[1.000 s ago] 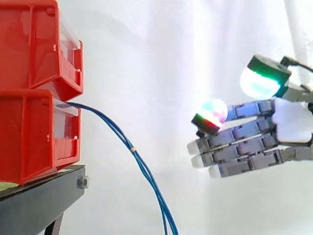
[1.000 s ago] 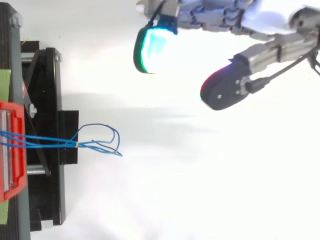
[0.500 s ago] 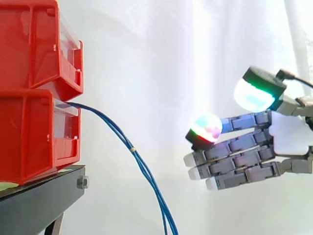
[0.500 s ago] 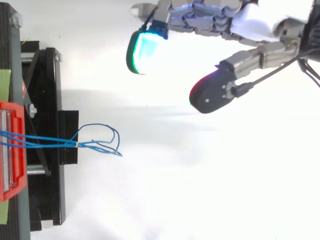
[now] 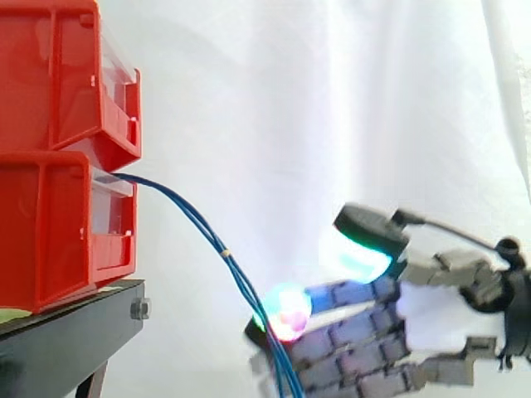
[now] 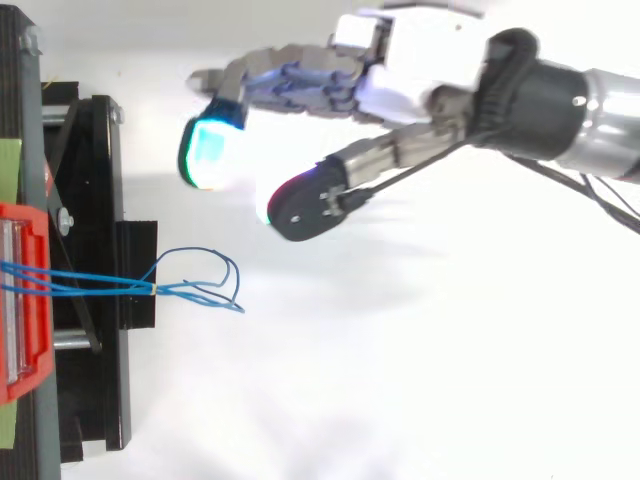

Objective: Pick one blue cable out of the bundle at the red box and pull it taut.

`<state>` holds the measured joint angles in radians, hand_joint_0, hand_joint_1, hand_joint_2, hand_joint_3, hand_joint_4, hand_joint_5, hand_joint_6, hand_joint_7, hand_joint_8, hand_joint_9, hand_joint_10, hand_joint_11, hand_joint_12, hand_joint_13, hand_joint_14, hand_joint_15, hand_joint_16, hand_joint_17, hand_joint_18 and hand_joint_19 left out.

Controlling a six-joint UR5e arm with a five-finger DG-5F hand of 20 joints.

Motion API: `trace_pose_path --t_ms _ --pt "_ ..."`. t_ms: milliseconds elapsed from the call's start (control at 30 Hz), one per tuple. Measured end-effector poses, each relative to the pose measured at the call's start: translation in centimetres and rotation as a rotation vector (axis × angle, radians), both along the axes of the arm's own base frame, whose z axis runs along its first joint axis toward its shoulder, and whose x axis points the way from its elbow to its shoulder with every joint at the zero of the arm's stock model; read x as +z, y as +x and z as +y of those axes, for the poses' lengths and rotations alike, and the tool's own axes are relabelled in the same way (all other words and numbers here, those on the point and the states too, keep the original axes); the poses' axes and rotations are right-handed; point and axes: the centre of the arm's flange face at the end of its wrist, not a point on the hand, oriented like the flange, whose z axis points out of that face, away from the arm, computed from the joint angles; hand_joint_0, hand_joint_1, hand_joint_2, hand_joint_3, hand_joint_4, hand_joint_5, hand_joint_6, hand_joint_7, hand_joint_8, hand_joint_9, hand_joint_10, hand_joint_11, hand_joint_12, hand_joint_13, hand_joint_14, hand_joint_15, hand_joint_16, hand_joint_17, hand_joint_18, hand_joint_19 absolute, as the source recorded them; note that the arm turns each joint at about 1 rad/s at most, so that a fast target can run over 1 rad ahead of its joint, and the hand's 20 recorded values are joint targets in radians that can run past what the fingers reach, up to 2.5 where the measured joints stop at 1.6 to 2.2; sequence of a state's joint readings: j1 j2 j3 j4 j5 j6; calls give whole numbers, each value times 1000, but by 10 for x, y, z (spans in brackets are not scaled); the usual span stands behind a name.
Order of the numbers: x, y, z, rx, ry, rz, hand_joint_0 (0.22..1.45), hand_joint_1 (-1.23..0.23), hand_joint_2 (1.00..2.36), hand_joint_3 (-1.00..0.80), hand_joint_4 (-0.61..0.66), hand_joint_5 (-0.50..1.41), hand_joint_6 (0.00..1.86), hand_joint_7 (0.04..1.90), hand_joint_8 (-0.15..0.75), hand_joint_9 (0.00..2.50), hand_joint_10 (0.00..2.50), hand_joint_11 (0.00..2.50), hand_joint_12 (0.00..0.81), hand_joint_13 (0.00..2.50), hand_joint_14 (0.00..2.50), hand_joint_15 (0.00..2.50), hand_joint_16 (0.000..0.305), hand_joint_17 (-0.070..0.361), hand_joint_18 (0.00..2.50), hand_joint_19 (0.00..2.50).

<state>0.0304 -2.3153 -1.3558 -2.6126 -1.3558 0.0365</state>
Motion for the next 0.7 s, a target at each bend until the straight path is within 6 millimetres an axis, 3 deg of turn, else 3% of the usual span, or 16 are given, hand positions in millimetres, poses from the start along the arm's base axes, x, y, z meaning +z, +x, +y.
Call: trace_pose_path --t_ms 67,200,700 --pt "-11 13 2 29 23 19 479 -739 1000 -500 237 -132 501 1091 267 0 0 47 380 0 4 115 63 141 0 60" --pt "-12 29 12 78 45 22 482 -733 1000 -500 239 -132 501 1090 268 0 0 47 378 0 4 116 62 140 0 71" --pt "-7 44 52 127 0 -20 494 -729 1000 -500 276 -130 501 1090 281 43 1 69 378 0 4 124 61 138 0 81"
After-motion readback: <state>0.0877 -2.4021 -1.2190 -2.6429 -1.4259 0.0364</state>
